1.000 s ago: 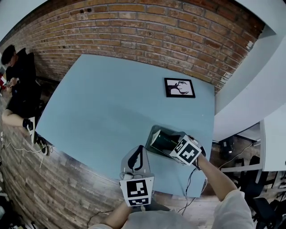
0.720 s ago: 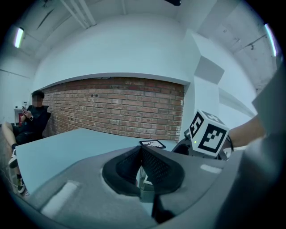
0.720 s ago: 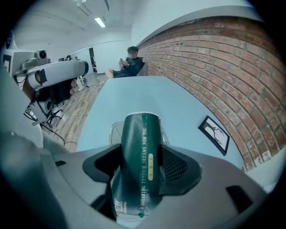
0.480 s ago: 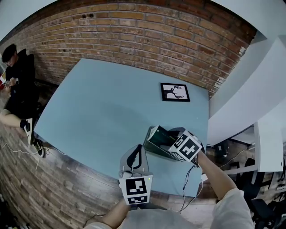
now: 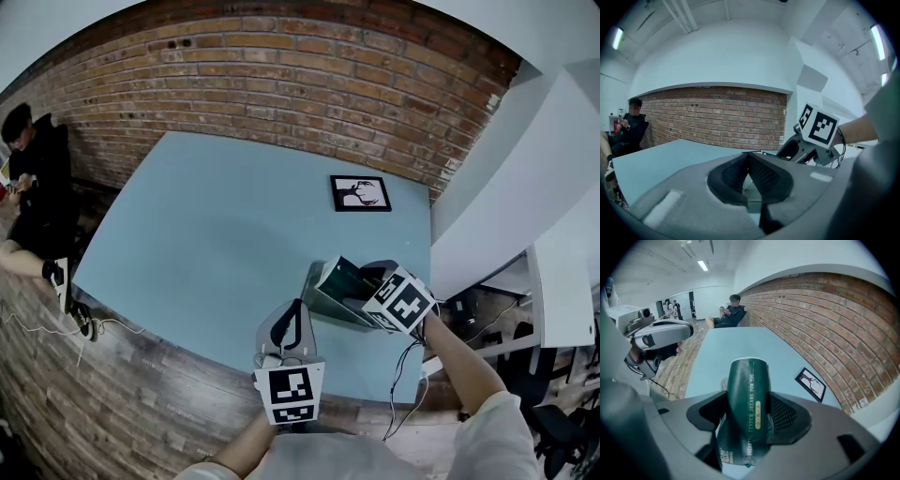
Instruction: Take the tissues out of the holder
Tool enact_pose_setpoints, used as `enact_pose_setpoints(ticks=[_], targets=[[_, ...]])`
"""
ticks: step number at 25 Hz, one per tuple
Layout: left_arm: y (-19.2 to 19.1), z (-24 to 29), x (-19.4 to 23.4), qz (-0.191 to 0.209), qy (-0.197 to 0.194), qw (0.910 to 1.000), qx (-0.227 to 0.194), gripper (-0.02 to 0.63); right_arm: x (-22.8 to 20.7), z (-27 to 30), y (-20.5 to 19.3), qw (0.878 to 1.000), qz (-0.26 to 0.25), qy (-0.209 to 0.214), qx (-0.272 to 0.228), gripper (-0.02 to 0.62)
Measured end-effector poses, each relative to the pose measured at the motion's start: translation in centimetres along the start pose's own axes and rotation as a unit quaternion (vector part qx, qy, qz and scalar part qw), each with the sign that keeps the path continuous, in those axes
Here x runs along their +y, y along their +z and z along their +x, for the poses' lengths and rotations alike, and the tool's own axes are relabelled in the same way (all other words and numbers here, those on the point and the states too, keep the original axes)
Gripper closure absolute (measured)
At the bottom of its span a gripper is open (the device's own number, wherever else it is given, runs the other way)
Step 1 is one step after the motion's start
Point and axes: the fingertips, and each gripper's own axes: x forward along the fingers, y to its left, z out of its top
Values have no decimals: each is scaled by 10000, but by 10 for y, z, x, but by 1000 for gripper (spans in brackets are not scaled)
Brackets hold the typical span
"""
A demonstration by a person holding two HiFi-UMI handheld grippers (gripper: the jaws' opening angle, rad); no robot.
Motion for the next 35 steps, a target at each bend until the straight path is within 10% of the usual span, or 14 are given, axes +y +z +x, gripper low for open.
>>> enact_pose_setpoints(ticks=[35], targets=[[-17,-3,-166,375,-1902,9809,151,598,8,-109,-175,9669,2290,-1114,145,305]])
